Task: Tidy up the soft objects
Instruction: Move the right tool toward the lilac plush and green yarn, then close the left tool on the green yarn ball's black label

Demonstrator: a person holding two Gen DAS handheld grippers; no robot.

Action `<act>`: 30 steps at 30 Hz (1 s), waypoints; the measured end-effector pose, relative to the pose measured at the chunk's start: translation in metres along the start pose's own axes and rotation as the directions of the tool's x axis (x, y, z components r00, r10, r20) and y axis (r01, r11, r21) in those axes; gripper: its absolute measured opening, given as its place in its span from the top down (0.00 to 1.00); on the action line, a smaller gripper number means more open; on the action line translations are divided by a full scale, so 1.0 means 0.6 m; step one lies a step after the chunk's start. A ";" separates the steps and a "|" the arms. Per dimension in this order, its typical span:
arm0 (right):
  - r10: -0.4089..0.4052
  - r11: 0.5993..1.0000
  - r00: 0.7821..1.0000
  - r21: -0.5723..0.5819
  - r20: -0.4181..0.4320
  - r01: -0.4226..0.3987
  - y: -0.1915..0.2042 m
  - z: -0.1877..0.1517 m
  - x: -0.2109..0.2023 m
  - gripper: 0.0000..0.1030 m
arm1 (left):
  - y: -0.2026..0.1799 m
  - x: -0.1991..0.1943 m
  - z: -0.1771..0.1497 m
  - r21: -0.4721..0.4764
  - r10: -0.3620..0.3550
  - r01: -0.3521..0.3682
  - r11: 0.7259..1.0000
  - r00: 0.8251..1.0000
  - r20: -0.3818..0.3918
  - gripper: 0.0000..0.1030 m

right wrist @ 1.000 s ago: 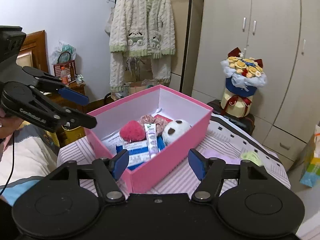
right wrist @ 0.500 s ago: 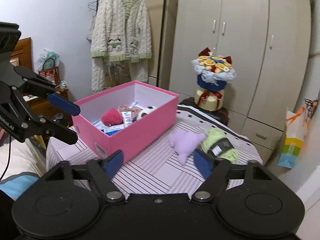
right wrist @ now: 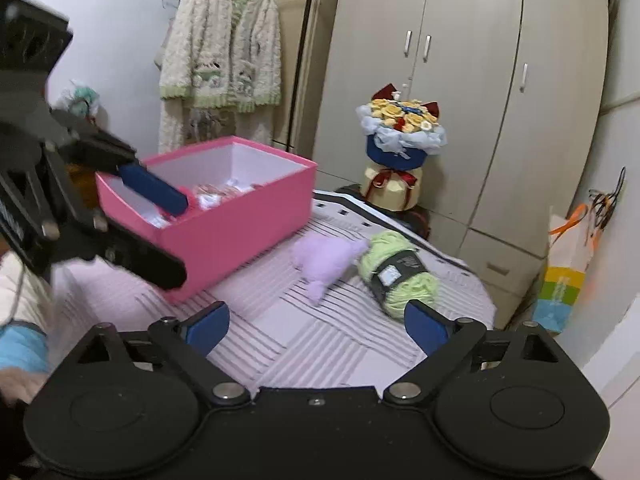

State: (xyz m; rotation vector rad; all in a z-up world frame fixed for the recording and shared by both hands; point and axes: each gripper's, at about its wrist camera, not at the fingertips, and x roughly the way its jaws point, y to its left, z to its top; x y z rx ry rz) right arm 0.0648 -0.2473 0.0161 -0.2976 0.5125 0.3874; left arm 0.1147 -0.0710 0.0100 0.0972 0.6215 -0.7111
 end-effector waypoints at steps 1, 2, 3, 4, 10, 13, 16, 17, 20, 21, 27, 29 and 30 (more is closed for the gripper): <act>-0.018 1.000 1.000 -0.020 -0.001 0.018 -0.002 -0.005 0.007 0.06 | 0.003 0.011 0.002 -0.019 -0.001 0.001 1.000 1.000 0.017 0.04; -0.039 0.998 0.999 -0.045 -0.003 0.039 -0.005 -0.009 0.019 0.06 | 0.004 0.021 0.004 -0.042 0.008 -0.006 0.999 0.999 0.036 0.04; -0.055 0.996 0.998 -0.066 -0.004 0.054 -0.008 -0.013 0.033 0.06 | 0.004 0.033 0.005 -0.061 0.020 -0.016 0.998 0.999 0.050 0.04; -0.064 0.995 0.998 -0.078 -0.006 0.063 -0.012 -0.016 0.044 0.06 | 0.004 0.048 0.006 -0.073 0.029 -0.024 0.997 0.998 0.057 0.04; -0.062 0.993 0.998 -0.103 0.016 0.063 -0.048 -0.028 0.122 0.06 | 0.021 0.137 0.021 -0.161 0.008 -0.003 0.987 1.000 0.027 0.04; -0.052 0.996 0.998 -0.074 0.019 0.053 -0.076 -0.030 0.163 0.06 | 0.038 0.181 0.034 -0.221 0.016 -0.015 0.975 1.000 0.002 0.08; -0.064 0.996 0.998 -0.066 0.026 0.065 -0.100 -0.031 0.197 0.06 | 0.055 0.222 0.045 -0.281 0.018 -0.024 0.959 1.000 -0.025 0.08; -0.068 0.996 0.997 -0.063 0.032 0.070 -0.110 -0.032 0.211 0.06 | 0.058 0.234 0.047 -0.294 0.016 -0.024 0.955 0.999 -0.031 0.08; -0.042 0.999 0.999 -0.020 0.027 0.042 -0.138 -0.033 0.244 0.04 | 0.071 0.274 0.053 -0.351 0.032 -0.047 0.935 0.998 -0.049 0.10; -0.024 1.000 1.000 0.004 0.017 0.024 -0.150 -0.033 0.256 0.04 | 0.075 0.287 0.056 -0.377 0.041 -0.056 0.925 0.998 -0.048 0.12; 0.062 0.996 0.998 0.066 0.001 -0.061 -0.184 -0.034 0.304 0.04 | 0.104 0.331 0.074 -0.497 0.094 -0.094 0.863 0.995 -0.025 0.12; 0.081 0.994 0.997 0.070 -0.004 -0.080 -0.188 -0.033 0.318 0.04 | 0.114 0.341 0.078 -0.538 0.095 -0.091 0.838 0.995 -0.021 0.12; 0.088 0.994 0.996 0.066 -0.007 -0.087 -0.189 -0.033 0.325 0.04 | 0.118 0.346 0.078 -0.558 0.099 -0.094 0.824 0.995 -0.021 0.12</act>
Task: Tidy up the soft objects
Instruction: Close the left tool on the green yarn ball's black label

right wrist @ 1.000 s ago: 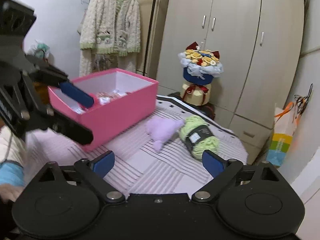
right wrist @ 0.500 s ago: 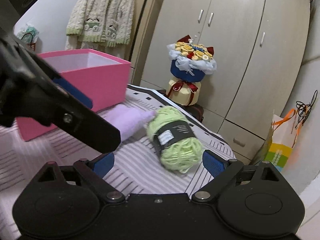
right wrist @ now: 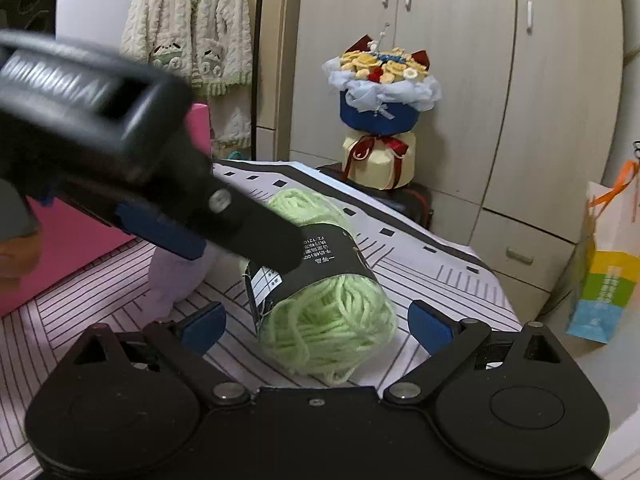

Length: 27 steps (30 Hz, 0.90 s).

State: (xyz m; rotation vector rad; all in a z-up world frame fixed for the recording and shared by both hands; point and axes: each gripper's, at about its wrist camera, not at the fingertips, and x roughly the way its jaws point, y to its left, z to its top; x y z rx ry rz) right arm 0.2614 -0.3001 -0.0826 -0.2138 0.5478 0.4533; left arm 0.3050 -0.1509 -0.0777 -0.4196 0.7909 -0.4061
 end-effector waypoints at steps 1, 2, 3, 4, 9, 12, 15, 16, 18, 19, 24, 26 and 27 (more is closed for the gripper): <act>0.003 1.000 1.000 -0.006 -0.003 -0.003 -0.002 0.001 0.007 0.03 | 0.004 0.007 0.001 -0.033 0.006 -0.006 0.999 1.000 0.004 0.12; 0.001 1.000 1.000 -0.011 -0.008 -0.001 -0.003 0.000 0.015 0.03 | 0.011 0.014 0.000 -0.081 0.009 -0.008 0.997 1.000 0.012 0.12; -0.004 1.000 1.000 -0.011 -0.017 0.004 -0.005 0.000 0.021 0.03 | 0.017 0.021 0.000 -0.113 0.013 -0.011 0.994 1.000 0.018 0.12; -0.016 1.000 0.999 -0.001 -0.030 0.016 -0.005 0.001 0.028 0.03 | 0.022 0.028 -0.002 -0.129 0.022 -0.020 0.991 1.000 0.011 0.12; 0.001 1.000 1.000 0.029 -0.021 0.000 -0.005 -0.001 0.035 0.05 | 0.023 0.038 -0.011 -0.103 0.027 -0.026 0.994 1.000 0.006 0.15; -0.003 0.999 1.000 0.038 -0.006 0.004 0.006 -0.005 0.028 0.17 | 0.025 0.038 -0.014 -0.106 0.011 -0.011 0.994 1.000 0.002 0.21; -0.020 0.999 1.000 0.051 0.001 0.020 0.015 -0.007 0.016 0.25 | 0.030 0.042 -0.018 -0.131 -0.013 0.011 0.991 1.000 -0.014 0.24; -0.025 0.998 1.000 0.058 -0.002 0.025 0.018 -0.009 0.011 0.28 | 0.031 0.044 -0.019 -0.134 -0.027 0.024 0.991 0.999 -0.023 0.27; -0.040 0.995 0.999 0.088 -0.010 0.041 0.022 -0.011 0.002 0.30 | 0.029 0.045 -0.023 -0.138 -0.044 0.038 0.990 0.998 -0.038 0.28; -0.049 0.993 0.999 0.105 -0.011 0.050 0.026 -0.013 -0.004 0.31 | 0.027 0.045 -0.026 -0.137 -0.051 0.046 0.989 0.998 -0.039 0.29; -0.104 0.980 0.994 0.167 -0.021 0.107 0.051 -0.020 -0.025 0.32 | 0.017 0.035 -0.036 -0.093 -0.085 0.079 0.992 0.995 -0.056 0.37; -0.121 0.972 0.992 0.199 -0.030 0.125 0.057 -0.022 -0.030 0.33 | 0.012 0.027 -0.042 -0.064 -0.088 0.084 0.994 0.994 -0.063 0.40; -0.127 0.968 0.991 0.216 -0.036 0.131 0.059 -0.023 -0.034 0.33 | 0.011 0.023 -0.045 -0.052 -0.090 0.087 0.995 0.994 -0.064 0.40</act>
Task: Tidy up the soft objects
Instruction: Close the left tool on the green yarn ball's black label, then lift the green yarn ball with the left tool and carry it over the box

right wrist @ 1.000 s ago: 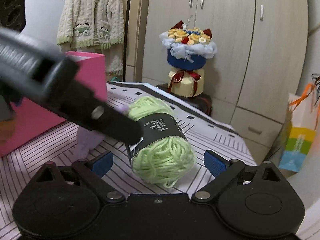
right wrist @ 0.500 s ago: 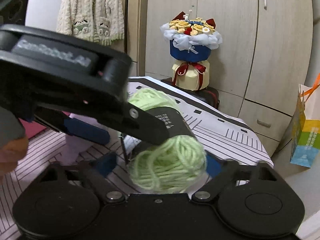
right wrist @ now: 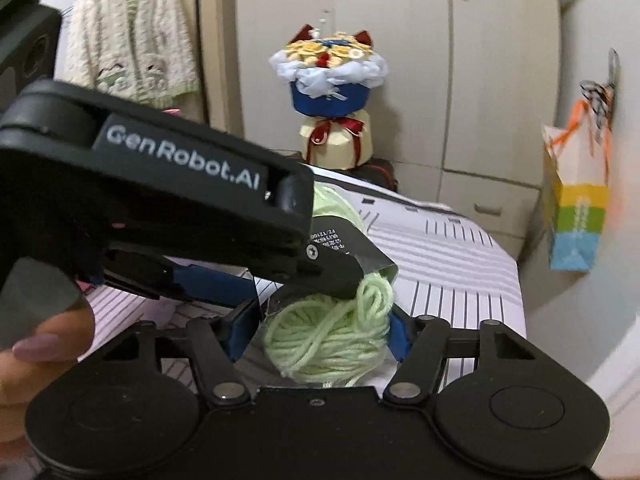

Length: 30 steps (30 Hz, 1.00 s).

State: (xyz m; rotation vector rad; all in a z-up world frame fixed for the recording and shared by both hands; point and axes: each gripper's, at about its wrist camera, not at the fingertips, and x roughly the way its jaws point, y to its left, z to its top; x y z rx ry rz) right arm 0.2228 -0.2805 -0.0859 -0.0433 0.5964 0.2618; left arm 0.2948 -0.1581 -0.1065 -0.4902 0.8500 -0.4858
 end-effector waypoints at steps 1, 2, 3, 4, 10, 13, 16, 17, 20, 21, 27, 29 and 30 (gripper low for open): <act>-0.012 1.000 1.000 0.016 -0.005 0.012 0.005 -0.002 -0.007 0.33 | -0.003 -0.004 -0.005 0.017 -0.003 0.003 1.000 1.000 -0.001 0.41; -0.022 0.999 1.000 0.022 -0.009 0.022 0.009 -0.005 -0.013 0.33 | -0.005 -0.010 -0.011 0.035 -0.003 0.003 0.999 1.000 0.005 0.41; -0.031 0.999 0.999 0.025 -0.011 0.031 0.015 -0.009 -0.019 0.33 | -0.009 -0.016 -0.017 0.059 0.002 -0.003 0.998 1.000 0.014 0.42; -0.034 0.999 0.999 0.035 -0.013 0.034 0.018 -0.013 -0.025 0.33 | -0.014 -0.022 -0.023 0.083 0.009 -0.011 0.996 1.000 0.021 0.42; -0.066 0.993 0.998 0.096 -0.016 0.067 0.049 -0.033 -0.056 0.35 | -0.028 -0.058 -0.049 0.183 0.021 -0.025 0.983 1.000 0.019 0.42; -0.077 0.990 0.997 0.117 -0.003 0.077 0.062 -0.043 -0.073 0.37 | -0.032 -0.075 -0.062 0.231 0.026 -0.029 0.973 1.000 0.016 0.42; -0.069 0.988 0.998 0.142 0.006 0.067 0.069 -0.057 -0.087 0.39 | -0.034 -0.091 -0.074 0.265 0.037 -0.036 0.964 0.999 -0.002 0.43; -0.069 0.987 0.998 0.144 0.008 0.067 0.072 -0.063 -0.093 0.40 | -0.034 -0.095 -0.078 0.272 0.036 -0.031 0.962 0.999 -0.011 0.43; -0.078 0.988 0.997 0.131 0.009 0.076 0.087 -0.074 -0.108 0.40 | -0.033 -0.111 -0.089 0.288 0.027 -0.015 0.958 0.999 -0.038 0.43; -0.079 0.989 0.997 0.130 0.010 0.077 0.091 -0.077 -0.114 0.40 | -0.032 -0.117 -0.094 0.294 0.027 -0.012 0.956 0.999 -0.046 0.43; -0.096 0.988 0.995 0.122 0.006 0.094 0.124 -0.100 -0.151 0.40 | -0.026 -0.153 -0.125 0.317 0.000 0.025 0.948 0.997 -0.080 0.43; -0.106 0.987 0.994 0.119 0.004 0.105 0.135 -0.106 -0.164 0.40 | -0.026 -0.166 -0.135 0.333 -0.011 0.038 0.942 0.996 -0.083 0.43; -0.112 0.987 0.994 0.114 0.005 0.110 0.142 -0.109 -0.170 0.40 | -0.026 -0.174 -0.141 0.339 -0.017 0.045 0.940 0.996 -0.084 0.43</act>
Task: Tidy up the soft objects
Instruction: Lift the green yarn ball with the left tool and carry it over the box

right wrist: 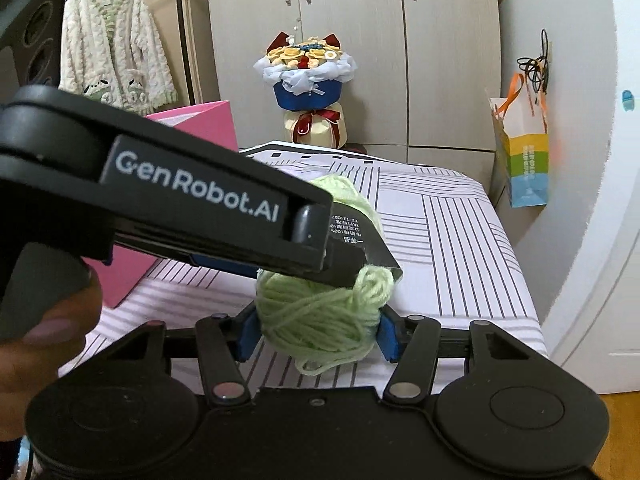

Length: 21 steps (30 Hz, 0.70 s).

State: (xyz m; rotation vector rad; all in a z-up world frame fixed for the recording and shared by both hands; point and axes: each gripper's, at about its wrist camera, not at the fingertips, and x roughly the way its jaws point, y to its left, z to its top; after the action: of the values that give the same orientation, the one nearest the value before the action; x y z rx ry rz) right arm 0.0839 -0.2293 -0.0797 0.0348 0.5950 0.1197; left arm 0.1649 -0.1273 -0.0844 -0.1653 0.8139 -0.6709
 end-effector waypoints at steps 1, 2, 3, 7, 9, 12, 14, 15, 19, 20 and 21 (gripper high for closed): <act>-0.005 1.000 1.000 -0.005 0.003 0.005 0.005 -0.003 -0.007 0.40 | -0.003 -0.007 -0.005 0.009 -0.005 0.005 1.000 1.000 0.004 0.43; -0.009 1.000 1.000 -0.007 0.005 0.009 0.010 -0.004 -0.015 0.40 | -0.006 -0.014 -0.009 0.019 -0.009 0.009 1.000 1.000 0.006 0.43; -0.012 1.000 1.000 -0.011 0.006 0.013 0.014 -0.005 -0.021 0.40 | -0.008 -0.022 -0.012 0.027 -0.013 0.013 1.000 1.000 0.010 0.43; -0.028 0.998 0.999 -0.053 0.041 0.030 0.040 -0.001 -0.053 0.40 | -0.015 -0.065 -0.021 0.071 -0.030 0.026 0.997 0.998 0.051 0.43; -0.030 0.997 0.997 -0.070 0.068 0.035 0.053 0.002 -0.068 0.40 | -0.019 -0.087 -0.023 0.082 -0.028 0.021 0.996 0.996 0.083 0.43; -0.014 0.996 0.994 -0.084 0.106 0.023 0.070 0.013 -0.086 0.40 | -0.021 -0.124 -0.023 0.093 -0.022 0.010 0.996 0.991 0.130 0.43; -0.005 0.994 0.992 -0.109 0.126 0.019 0.086 0.024 -0.096 0.40 | -0.018 -0.145 -0.020 0.090 -0.016 0.002 0.996 0.988 0.153 0.43; 0.000 0.993 0.991 -0.120 0.134 0.017 0.093 0.029 -0.099 0.40 | -0.016 -0.159 -0.017 0.090 -0.010 -0.005 0.996 0.986 0.167 0.43; 0.035 0.983 0.984 -0.186 0.177 -0.001 0.130 0.060 -0.111 0.40 | -0.008 -0.210 0.001 0.109 0.026 -0.051 0.993 0.974 0.226 0.43; 0.049 0.978 0.980 -0.206 0.191 -0.008 0.140 0.071 -0.113 0.40 | -0.006 -0.222 0.007 0.113 0.037 -0.066 0.991 0.970 0.240 0.43; 0.061 0.976 0.978 -0.218 0.201 -0.016 0.150 0.079 -0.114 0.40 | -0.003 -0.234 0.014 0.121 0.049 -0.082 0.989 0.966 0.254 0.43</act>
State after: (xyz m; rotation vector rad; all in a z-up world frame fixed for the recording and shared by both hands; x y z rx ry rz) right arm 0.0450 -0.1484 0.0038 -0.1498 0.3710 0.2155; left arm 0.1002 -0.0437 0.0088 -0.1006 0.5283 -0.6239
